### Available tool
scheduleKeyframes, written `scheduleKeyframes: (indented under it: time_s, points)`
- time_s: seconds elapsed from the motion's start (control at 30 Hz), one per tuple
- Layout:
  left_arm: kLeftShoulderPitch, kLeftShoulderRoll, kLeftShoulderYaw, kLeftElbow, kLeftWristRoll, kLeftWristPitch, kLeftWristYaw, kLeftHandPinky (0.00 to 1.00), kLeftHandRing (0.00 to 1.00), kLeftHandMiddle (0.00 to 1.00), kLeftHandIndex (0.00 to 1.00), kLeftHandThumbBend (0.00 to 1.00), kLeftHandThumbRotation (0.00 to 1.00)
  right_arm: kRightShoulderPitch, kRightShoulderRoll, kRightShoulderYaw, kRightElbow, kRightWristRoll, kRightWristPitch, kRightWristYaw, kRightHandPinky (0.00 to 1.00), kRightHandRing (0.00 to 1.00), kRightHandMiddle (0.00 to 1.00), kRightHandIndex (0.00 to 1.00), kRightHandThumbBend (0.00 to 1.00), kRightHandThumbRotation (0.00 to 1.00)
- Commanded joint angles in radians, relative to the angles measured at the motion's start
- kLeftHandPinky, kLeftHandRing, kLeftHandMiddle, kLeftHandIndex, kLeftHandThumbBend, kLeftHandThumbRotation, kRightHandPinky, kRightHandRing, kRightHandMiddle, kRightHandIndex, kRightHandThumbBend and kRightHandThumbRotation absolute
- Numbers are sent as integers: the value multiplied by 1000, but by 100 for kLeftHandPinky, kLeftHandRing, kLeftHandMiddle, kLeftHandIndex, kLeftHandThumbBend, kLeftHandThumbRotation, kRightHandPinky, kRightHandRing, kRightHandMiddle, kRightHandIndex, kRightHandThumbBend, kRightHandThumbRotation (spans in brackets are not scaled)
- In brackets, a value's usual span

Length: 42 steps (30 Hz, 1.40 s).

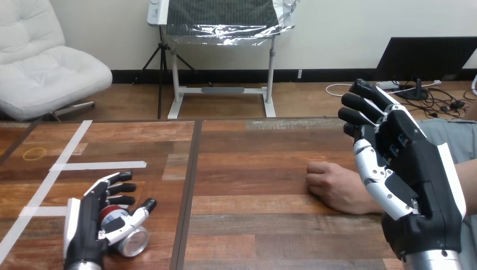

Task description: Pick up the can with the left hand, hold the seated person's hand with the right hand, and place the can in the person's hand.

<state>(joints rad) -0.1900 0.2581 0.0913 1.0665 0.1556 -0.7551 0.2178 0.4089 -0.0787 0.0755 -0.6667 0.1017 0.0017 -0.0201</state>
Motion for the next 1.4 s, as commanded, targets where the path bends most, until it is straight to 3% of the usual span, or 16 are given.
scheduleKeyframes:
  time_s: [0.0, 0.67, 1.37]
  points:
    - [-47, -12, -24, -30, 19, 1, 4, 55, 62, 68, 71, 61, 15, -45, 14, -9, -56, 0, -1, 0, 83, 81, 82, 82, 0, 0]
    - [-40, -21, -31, -47, 14, 4, 6, 53, 61, 67, 70, 63, 16, -48, 9, -13, -53, 2, -6, 8, 82, 81, 82, 81, 0, 0]
    - [-42, -12, -37, -46, 14, 3, 7, 55, 62, 68, 71, 60, 11, -50, 12, -12, -55, -13, 3, 2, 81, 81, 81, 81, 2, 0]
